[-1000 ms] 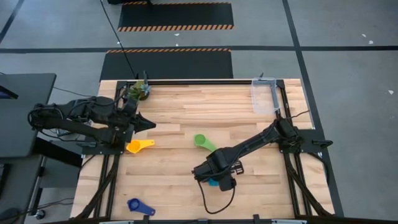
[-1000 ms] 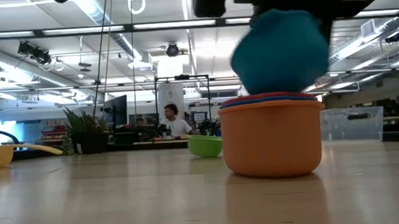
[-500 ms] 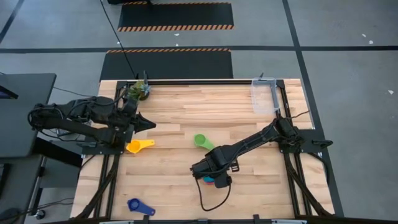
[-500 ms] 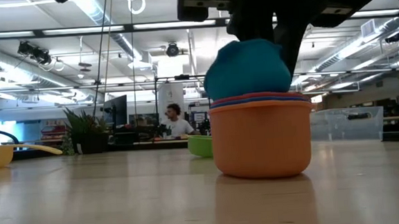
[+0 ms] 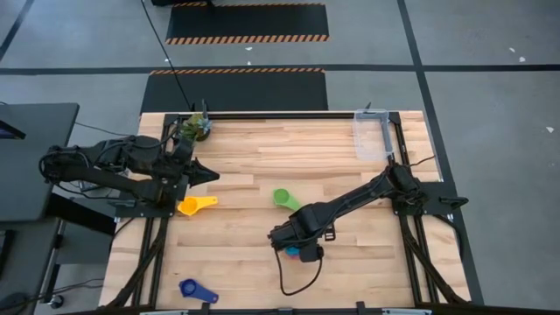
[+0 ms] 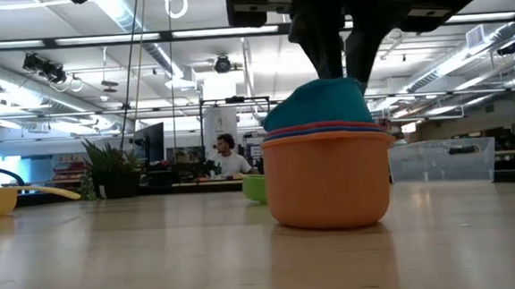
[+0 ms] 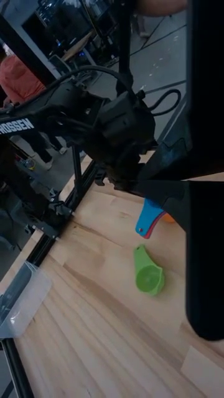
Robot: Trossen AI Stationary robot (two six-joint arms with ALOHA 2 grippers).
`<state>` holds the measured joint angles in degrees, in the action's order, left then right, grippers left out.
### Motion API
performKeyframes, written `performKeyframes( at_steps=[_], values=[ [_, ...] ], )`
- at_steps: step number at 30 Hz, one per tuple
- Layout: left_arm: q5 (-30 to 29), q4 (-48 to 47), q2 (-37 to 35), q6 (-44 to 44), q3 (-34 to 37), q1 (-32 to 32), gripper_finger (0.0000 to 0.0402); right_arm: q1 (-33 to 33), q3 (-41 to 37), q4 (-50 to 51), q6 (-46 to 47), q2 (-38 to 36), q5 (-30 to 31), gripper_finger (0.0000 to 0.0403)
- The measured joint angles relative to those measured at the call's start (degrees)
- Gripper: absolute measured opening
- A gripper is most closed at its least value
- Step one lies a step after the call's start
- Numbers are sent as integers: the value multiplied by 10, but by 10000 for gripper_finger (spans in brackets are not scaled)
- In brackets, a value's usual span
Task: Nest measuring cups in basket
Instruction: Stack the light blue measuring cup on top of the red measuring cup, then stack the yellow measuring cup on top of the light blue measuring cup
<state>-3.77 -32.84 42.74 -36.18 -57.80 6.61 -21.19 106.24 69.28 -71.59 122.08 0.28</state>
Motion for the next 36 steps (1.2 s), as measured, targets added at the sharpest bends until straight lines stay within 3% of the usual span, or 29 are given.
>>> performKeyframes(
  at_steps=[19,26,30,36],
  values=[
    [0,-1,0,0,0,0,4,2,0,5,66,-38,4,58],
    [-2,-18,4,-4,0,0,4,17,0,36,122,-92,123,52],
    [-14,-59,14,-8,1,0,4,53,0,79,222,-147,174,35],
    [-47,-91,63,-19,0,0,4,114,0,94,487,-234,118,6]
  ],
)
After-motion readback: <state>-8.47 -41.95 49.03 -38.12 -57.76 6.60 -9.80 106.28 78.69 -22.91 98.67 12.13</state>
